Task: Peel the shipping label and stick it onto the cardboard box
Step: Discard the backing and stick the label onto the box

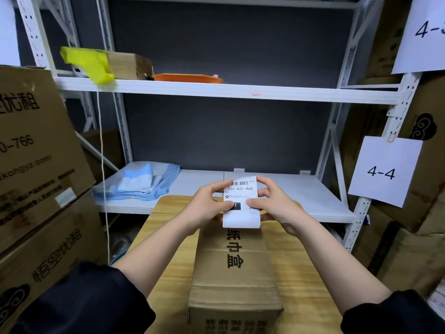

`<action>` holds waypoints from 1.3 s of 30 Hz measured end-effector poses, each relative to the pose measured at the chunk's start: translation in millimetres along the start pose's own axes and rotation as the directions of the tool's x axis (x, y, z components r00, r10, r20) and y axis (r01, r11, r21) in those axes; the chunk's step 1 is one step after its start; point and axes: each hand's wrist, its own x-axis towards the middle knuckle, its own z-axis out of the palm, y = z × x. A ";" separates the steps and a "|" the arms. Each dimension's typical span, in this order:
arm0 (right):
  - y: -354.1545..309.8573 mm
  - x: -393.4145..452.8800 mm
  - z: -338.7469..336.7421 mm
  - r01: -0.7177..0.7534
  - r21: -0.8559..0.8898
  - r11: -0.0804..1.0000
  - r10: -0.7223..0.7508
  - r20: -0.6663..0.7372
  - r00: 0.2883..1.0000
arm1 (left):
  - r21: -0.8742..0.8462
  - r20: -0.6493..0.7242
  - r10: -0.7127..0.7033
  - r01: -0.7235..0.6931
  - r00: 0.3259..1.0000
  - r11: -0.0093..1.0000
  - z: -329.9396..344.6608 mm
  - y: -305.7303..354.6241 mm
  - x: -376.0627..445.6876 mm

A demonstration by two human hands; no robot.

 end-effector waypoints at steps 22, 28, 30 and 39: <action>10.6 -26.5 9.6 -0.091 -0.250 0.964 0.133 0.156 0.979 | 0.010 0.220 -0.216 0.219 0.951 0.976 -8.3 -10.8 -32.0; 10.6 -30.8 13.0 -0.062 -0.399 0.915 0.118 0.119 0.986 | 0.000 0.208 -0.224 0.229 0.952 0.973 -4.8 -9.8 -37.0; 9.9 -32.0 14.1 -0.040 -0.443 0.895 0.099 0.110 0.989 | -0.003 0.207 -0.226 0.231 0.952 0.973 -5.4 -9.1 -38.2; 6.1 -36.1 12.2 -0.002 -0.464 0.886 0.071 0.132 0.989 | 0.067 0.219 -0.252 0.243 0.943 0.968 -6.2 -8.0 -44.7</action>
